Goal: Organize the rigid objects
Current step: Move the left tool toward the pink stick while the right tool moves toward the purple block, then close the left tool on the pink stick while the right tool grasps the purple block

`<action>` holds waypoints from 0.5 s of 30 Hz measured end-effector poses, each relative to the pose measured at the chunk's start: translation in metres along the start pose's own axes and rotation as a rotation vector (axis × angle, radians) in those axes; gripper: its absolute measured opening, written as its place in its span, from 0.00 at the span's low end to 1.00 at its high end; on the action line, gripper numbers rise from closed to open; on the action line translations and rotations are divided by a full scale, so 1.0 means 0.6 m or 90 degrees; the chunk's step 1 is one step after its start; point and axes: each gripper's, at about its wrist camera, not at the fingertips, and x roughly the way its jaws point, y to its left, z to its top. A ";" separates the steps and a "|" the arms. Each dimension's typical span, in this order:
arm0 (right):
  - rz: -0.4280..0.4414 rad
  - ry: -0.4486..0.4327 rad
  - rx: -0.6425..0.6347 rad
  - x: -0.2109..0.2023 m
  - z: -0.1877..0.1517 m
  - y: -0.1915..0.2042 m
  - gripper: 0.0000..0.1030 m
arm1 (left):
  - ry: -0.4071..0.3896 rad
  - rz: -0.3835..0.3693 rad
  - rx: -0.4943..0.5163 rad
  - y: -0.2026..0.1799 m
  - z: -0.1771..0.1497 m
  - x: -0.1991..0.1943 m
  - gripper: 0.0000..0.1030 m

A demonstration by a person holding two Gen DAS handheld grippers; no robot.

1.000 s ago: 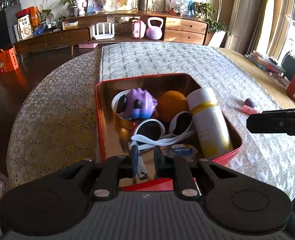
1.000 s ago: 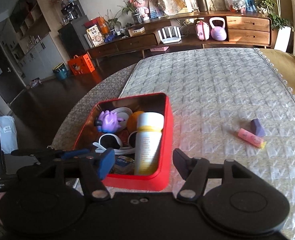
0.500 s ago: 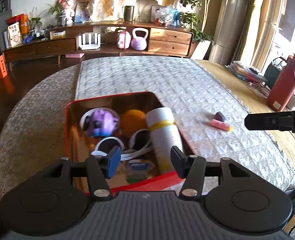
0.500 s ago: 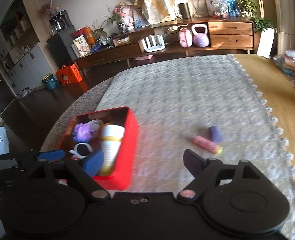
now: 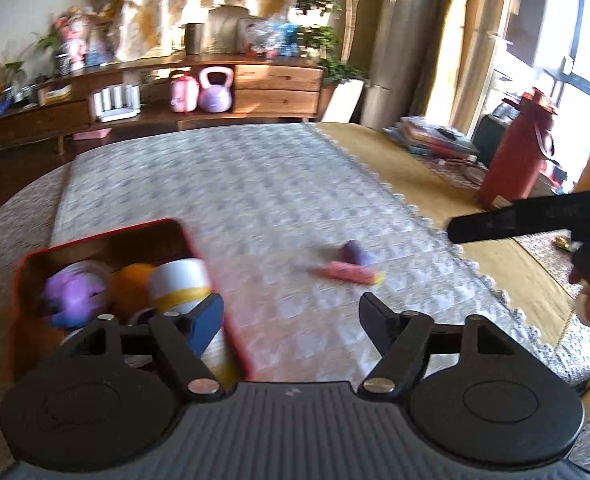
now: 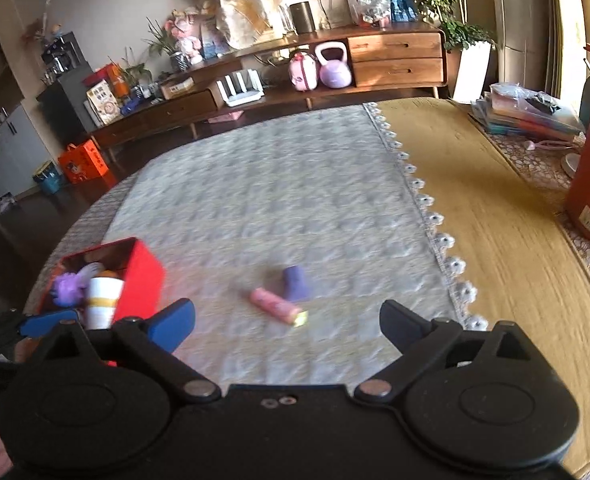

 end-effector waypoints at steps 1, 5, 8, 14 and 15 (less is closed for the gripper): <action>-0.001 0.003 0.000 0.007 0.005 -0.006 0.96 | -0.002 -0.004 0.009 -0.010 0.002 0.007 0.79; 0.009 0.018 -0.001 0.031 0.018 -0.021 0.96 | -0.008 -0.012 0.044 -0.048 0.007 0.040 0.82; 0.015 0.034 -0.007 0.059 0.026 -0.025 0.96 | -0.011 -0.017 0.053 -0.068 0.009 0.069 0.82; 0.032 0.070 -0.023 0.118 0.042 -0.023 0.96 | 0.007 -0.009 0.071 -0.100 0.007 0.136 0.82; 0.036 0.076 -0.025 0.126 0.043 -0.022 0.95 | 0.011 -0.009 0.073 -0.103 0.007 0.146 0.82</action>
